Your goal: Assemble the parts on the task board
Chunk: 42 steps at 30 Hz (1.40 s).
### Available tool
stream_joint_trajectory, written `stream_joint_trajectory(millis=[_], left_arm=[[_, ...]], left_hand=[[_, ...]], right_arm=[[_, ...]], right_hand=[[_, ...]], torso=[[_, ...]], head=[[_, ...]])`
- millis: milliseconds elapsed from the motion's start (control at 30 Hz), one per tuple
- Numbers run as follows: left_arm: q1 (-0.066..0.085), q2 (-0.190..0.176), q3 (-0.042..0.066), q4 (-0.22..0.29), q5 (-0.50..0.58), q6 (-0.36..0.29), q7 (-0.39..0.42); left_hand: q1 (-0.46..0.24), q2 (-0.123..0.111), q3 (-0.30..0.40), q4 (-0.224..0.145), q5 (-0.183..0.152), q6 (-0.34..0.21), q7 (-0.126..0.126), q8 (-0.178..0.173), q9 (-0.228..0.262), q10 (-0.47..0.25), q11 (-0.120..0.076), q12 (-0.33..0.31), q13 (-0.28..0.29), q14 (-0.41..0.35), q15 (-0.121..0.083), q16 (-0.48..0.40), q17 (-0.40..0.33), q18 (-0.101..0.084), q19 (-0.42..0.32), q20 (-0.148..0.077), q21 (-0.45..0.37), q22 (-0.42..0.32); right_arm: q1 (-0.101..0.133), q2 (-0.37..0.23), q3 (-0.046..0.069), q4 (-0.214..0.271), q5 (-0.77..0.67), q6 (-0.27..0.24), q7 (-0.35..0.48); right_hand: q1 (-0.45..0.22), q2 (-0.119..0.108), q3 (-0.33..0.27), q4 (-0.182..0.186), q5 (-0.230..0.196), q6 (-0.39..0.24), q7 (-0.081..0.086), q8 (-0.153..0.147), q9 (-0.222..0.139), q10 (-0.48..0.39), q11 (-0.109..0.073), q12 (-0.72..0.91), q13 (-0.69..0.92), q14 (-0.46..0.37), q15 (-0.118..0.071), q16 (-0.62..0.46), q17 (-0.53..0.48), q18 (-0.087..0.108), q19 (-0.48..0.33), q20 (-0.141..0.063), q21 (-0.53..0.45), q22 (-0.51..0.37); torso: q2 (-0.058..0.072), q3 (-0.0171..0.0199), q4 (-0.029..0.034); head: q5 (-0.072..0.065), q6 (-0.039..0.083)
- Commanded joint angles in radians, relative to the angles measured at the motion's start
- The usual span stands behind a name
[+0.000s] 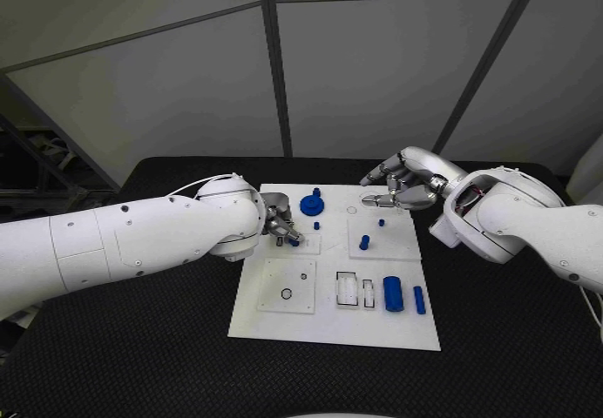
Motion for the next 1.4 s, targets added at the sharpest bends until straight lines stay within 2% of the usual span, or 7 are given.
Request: stream_joint_trajectory(millis=[33, 333, 467, 567, 1133, 1233, 1400], left_arm=[[-0.003, 0.005, -0.003, -0.007, -0.007, 0.033, -0.015], [-0.003, 0.012, -0.003, -0.022, 0.002, 0.03, -0.013], [-0.003, 0.014, -0.003, -0.024, 0.01, 0.035, -0.014], [-0.003, 0.015, -0.003, -0.025, 0.013, 0.04, -0.014], [-0.003, 0.019, -0.003, -0.033, 0.016, 0.014, -0.019], [-0.003, 0.018, -0.003, -0.034, 0.016, 0.004, -0.019], [-0.003, 0.013, -0.003, -0.033, 0.016, -0.007, -0.018]], left_hand=[[-0.004, 0.014, 0.144, -0.131, 0.004, 0.019, -0.008, -0.001, 0.002, 0.036, -0.031, 0.005, 0.112, 0.098, -0.007, 0.001, 0.238, -0.003, 0.008, 0.0, 0.005, 0.075], [-0.053, 0.007, 0.158, -0.123, -0.012, 0.026, -0.01, -0.006, 0.013, 0.037, -0.031, 0.001, 0.111, 0.098, -0.007, 0.001, 0.238, -0.003, 0.008, 0.001, 0.005, 0.076], [-0.137, -0.011, 0.125, -0.067, -0.145, 0.045, -0.019, -0.005, 0.026, 0.04, -0.037, -0.002, 0.111, 0.098, -0.009, 0.0, 0.237, -0.003, 0.009, 0.0, 0.005, 0.079], [-0.172, -0.025, 0.101, -0.037, -0.193, 0.056, -0.022, -0.006, 0.033, 0.043, -0.039, 0.002, 0.114, 0.098, -0.012, 0.001, 0.238, -0.003, 0.011, -0.002, 0.006, 0.082], [-0.217, -0.059, 0.039, 0.065, -0.218, 0.078, -0.026, -0.017, 0.065, 0.048, -0.043, 0.009, 0.121, 0.099, -0.017, 0.002, 0.239, -0.005, 0.016, -0.007, 0.008, 0.09], [-0.226, -0.065, 0.021, 0.098, -0.289, 0.084, -0.025, -0.018, 0.076, 0.049, -0.043, 0.009, 0.122, 0.098, -0.016, 0.001, 0.238, -0.005, 0.016, -0.007, 0.007, 0.091], [-0.242, -0.078, -0.012, 0.16, -0.358, 0.09, -0.024, -0.021, 0.094, 0.05, -0.041, 0.011, 0.124, 0.098, -0.015, 0.001, 0.238, -0.005, 0.017, -0.006, 0.007, 0.094]], right_arm=[[0.002, 0.0, 0.001, 0.002, -0.004, 0.004, 0.003], [0.002, 0.0, 0.001, 0.001, -0.004, 0.003, 0.003], [0.002, 0.0, 0.001, 0.001, -0.004, 0.003, 0.004], [0.002, 0.0, 0.001, 0.001, -0.004, 0.003, 0.003], [0.002, 0.001, 0.001, 0.0, -0.004, -0.001, 0.004], [0.002, 0.001, 0.001, -0.001, -0.004, -0.002, 0.005], [0.002, 0.001, 0.001, -0.002, -0.004, -0.003, 0.006]], right_hand=[[0.005, -0.005, 0.004, 0.002, 0.004, 0.007, -0.001, -0.007, -0.001, 0.0, -0.004, 0.001, -0.001, 0.04, -0.007, -0.005, 0.0, -0.005, 0.1, -0.005, -0.004, 0.254], [0.005, -0.005, 0.004, 0.002, 0.004, 0.007, -0.001, -0.007, -0.001, 0.0, -0.004, 0.0, -0.002, 0.04, -0.007, -0.006, 0.0, -0.005, 0.099, -0.005, -0.005, 0.254], [0.005, -0.005, 0.004, 0.002, 0.004, 0.007, -0.001, -0.007, -0.001, 0.0, -0.004, 0.0, -0.002, 0.04, -0.007, -0.006, 0.0, -0.005, 0.099, -0.005, -0.005, 0.254], [0.005, -0.005, 0.004, 0.002, 0.004, 0.007, -0.001, -0.007, -0.001, 0.0, -0.004, 0.0, -0.002, 0.04, -0.007, -0.006, 0.0, -0.005, 0.099, -0.005, -0.005, 0.254], [0.0, -0.006, 0.003, 0.005, 0.004, 0.008, -0.001, -0.008, -0.001, -0.002, -0.004, -0.004, -0.005, 0.04, -0.007, -0.008, -0.003, -0.004, 0.098, -0.005, -0.007, 0.251], [-0.002, -0.006, 0.002, 0.005, 0.004, 0.008, -0.001, -0.009, -0.002, -0.002, -0.004, -0.004, -0.006, 0.039, -0.007, -0.008, -0.003, -0.004, 0.098, -0.005, -0.008, 0.251], [-0.003, -0.006, 0.001, 0.006, 0.004, 0.008, -0.001, -0.009, -0.002, -0.003, -0.004, -0.005, -0.006, 0.039, -0.007, -0.009, -0.003, -0.004, 0.097, -0.005, -0.008, 0.25]], torso=[[0.0, 0.0002, 0.0005], [-0.001, 0.0005, -0.0001], [-0.001, 0.0001, 0.0004], [-0.001, -0.0002, 0.0005], [0.0, -0.0002, 0.0004], [0.0, -0.0001, 0.0007], [-0.001, -0.0007, 0.0008]], head=[[0.001, -0.001], [0.0, -0.001], [-0.001, 0.0], [-0.002, 0.0], [-0.002, 0.001], [-0.003, 0.002], [-0.003, 0.004]])
